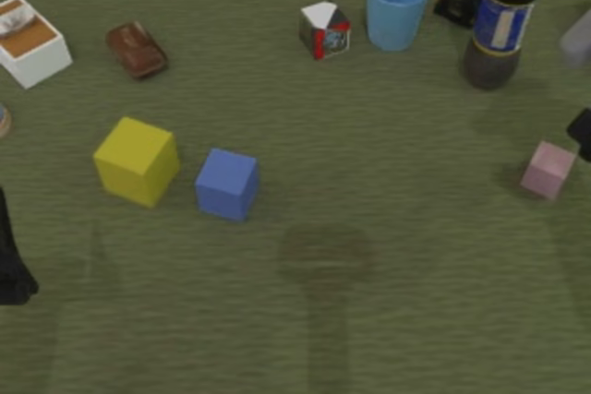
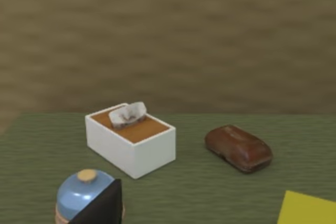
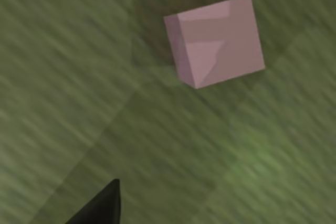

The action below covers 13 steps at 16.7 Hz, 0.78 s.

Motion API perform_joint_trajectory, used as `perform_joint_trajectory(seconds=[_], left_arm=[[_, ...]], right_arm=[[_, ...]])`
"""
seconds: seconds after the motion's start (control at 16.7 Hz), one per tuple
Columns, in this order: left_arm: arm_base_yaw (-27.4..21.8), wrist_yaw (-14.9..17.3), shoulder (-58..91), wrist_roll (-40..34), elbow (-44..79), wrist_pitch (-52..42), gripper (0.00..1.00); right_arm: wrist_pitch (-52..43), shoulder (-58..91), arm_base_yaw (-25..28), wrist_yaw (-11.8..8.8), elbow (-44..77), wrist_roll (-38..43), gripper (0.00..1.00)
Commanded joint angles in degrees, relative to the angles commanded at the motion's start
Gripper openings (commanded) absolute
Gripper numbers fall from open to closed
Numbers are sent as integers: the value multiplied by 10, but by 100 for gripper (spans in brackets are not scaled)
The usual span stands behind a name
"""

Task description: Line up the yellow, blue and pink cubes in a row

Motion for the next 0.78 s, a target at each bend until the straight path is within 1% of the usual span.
perform_joint_trajectory(seconds=[0.24,0.42,0.54,0.78], left_arm=[[0,0,0,0,0,0,100],[0,0,0,0,0,0,100],[0,0,0,0,0,0,100],[0,0,0,0,0,0,100]], right_arm=[[-92,168,9,0,147,-72,100],[-132,245,13,-1,222,-107,100],[-144,271,14,-1,248,-119,100],[-146,275,15,-1,252,-121,100]])
